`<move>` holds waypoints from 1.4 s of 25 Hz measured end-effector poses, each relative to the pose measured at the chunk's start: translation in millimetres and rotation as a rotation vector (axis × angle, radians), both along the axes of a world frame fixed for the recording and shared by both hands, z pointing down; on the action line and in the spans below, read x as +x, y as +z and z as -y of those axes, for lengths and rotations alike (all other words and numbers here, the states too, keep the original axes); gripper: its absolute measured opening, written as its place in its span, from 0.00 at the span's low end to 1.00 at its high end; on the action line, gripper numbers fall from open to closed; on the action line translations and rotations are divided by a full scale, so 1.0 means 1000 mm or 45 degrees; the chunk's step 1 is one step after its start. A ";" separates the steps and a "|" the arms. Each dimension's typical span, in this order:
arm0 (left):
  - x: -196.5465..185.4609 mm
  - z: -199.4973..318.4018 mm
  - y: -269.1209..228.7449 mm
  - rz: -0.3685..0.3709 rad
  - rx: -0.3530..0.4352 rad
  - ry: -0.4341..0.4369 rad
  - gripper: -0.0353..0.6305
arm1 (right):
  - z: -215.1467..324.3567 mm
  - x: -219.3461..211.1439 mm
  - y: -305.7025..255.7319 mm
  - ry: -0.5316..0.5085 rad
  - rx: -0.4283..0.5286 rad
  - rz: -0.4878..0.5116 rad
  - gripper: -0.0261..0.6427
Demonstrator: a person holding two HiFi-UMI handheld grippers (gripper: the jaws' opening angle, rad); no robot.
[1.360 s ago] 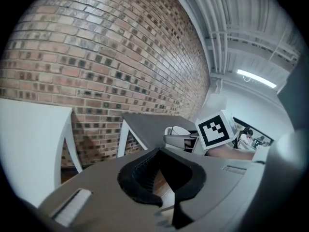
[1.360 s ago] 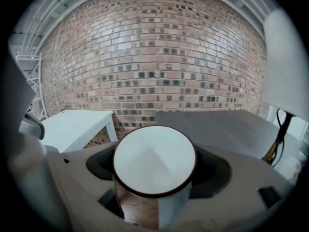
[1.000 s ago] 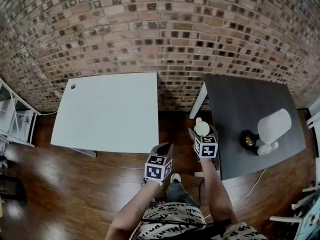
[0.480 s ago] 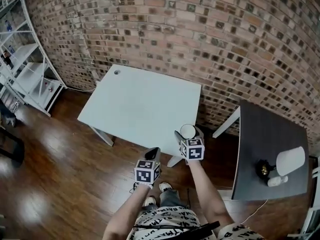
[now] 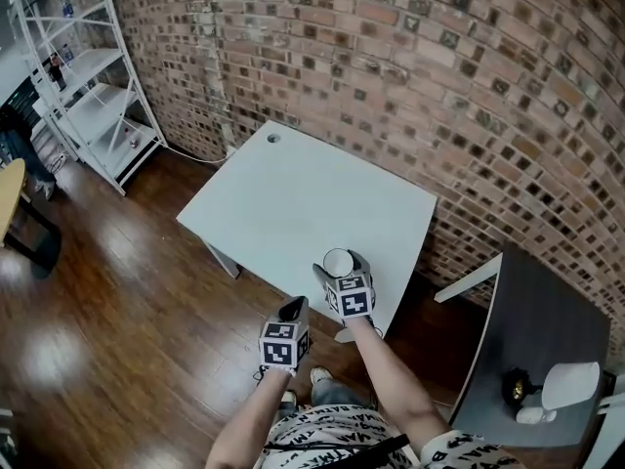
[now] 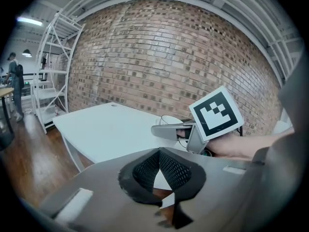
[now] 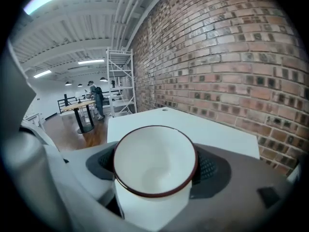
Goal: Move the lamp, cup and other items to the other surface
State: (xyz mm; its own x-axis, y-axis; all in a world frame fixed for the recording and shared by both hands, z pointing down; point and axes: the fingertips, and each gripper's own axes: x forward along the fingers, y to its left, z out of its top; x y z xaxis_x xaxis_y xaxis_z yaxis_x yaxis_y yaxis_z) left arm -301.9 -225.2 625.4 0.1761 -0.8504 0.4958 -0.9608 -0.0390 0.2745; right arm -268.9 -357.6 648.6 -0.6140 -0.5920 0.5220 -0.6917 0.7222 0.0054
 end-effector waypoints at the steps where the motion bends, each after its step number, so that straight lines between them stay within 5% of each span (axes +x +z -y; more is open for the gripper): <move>1: -0.004 0.002 0.002 0.001 -0.004 -0.017 0.06 | 0.003 -0.009 0.004 -0.024 -0.004 -0.003 0.67; 15: -0.048 0.006 0.040 0.002 -0.044 -0.206 0.06 | 0.025 -0.096 0.064 -0.228 -0.048 -0.043 0.67; 26: -0.060 -0.002 0.048 -0.026 -0.053 -0.270 0.06 | 0.029 -0.102 0.077 -0.228 -0.070 -0.068 0.67; 35: -0.055 -0.014 0.039 -0.035 -0.053 -0.221 0.06 | 0.019 -0.084 0.057 -0.178 -0.078 -0.004 0.75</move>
